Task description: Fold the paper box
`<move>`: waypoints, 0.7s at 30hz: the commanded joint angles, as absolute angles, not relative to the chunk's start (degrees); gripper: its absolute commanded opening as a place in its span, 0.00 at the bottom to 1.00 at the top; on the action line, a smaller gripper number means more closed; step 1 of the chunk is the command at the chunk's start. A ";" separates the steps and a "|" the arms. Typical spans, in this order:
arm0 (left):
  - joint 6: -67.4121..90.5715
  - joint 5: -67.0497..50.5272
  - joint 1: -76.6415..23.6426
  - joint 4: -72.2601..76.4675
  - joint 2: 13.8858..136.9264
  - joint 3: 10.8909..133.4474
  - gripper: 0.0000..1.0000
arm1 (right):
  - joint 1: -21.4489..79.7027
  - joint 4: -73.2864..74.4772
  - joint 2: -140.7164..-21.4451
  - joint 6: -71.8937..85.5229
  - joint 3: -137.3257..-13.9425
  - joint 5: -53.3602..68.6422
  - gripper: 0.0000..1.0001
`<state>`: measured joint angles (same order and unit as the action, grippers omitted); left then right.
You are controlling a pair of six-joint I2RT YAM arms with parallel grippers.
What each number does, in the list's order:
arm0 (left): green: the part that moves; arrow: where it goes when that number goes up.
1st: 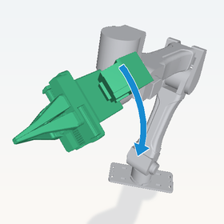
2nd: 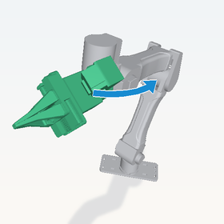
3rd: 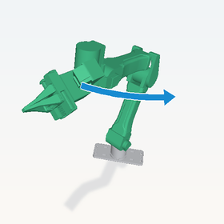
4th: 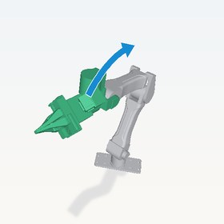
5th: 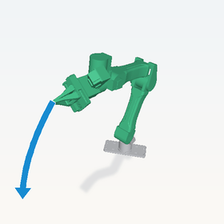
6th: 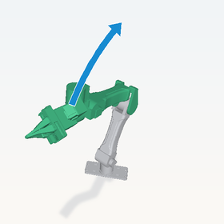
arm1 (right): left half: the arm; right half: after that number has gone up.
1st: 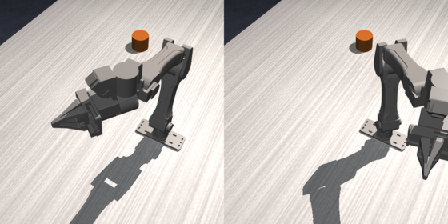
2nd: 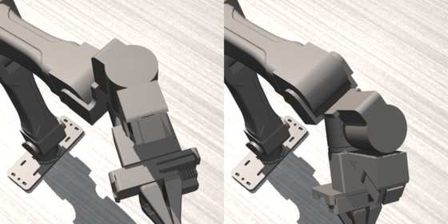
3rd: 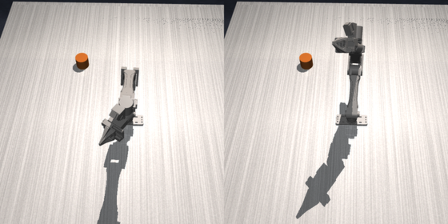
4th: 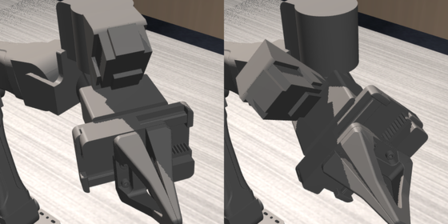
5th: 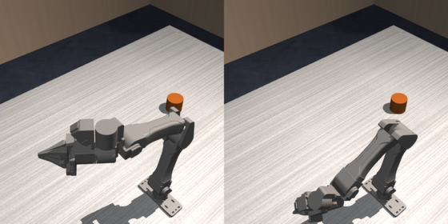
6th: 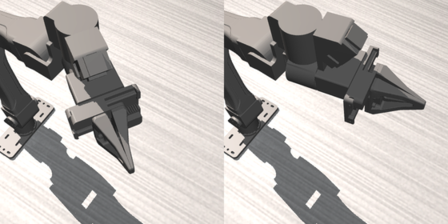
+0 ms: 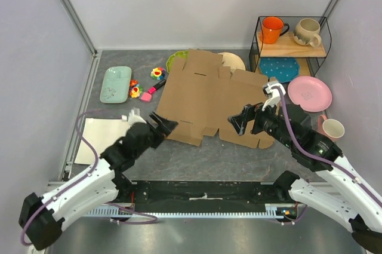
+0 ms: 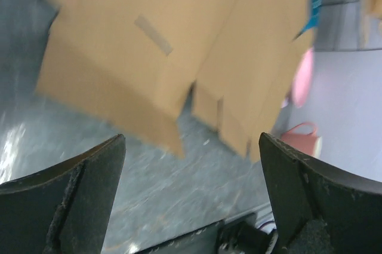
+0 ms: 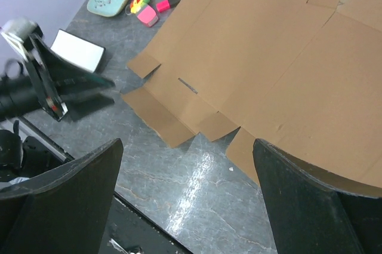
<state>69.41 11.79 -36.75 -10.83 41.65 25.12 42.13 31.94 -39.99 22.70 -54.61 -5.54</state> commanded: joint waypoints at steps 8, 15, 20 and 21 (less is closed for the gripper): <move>103.35 32.69 -61.78 -5.11 55.96 17.31 0.99 | 42.01 26.46 -42.98 24.69 -53.00 -2.11 0.98; 101.95 34.63 -61.35 8.79 69.86 19.07 0.99 | 42.01 26.63 -42.37 25.58 -51.85 -1.93 0.98; 100.82 34.28 -57.06 17.21 74.61 16.62 0.79 | 41.92 27.77 -41.40 25.23 -51.51 -2.72 0.98; 99.77 33.84 -56.08 19.14 75.84 16.35 0.76 | 42.01 27.86 -41.22 25.31 -51.42 -2.72 0.98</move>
<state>100.49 30.46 -59.53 12.34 72.55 18.37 42.13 28.34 -42.33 24.69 -51.77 -2.37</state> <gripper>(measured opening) 0.817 0.982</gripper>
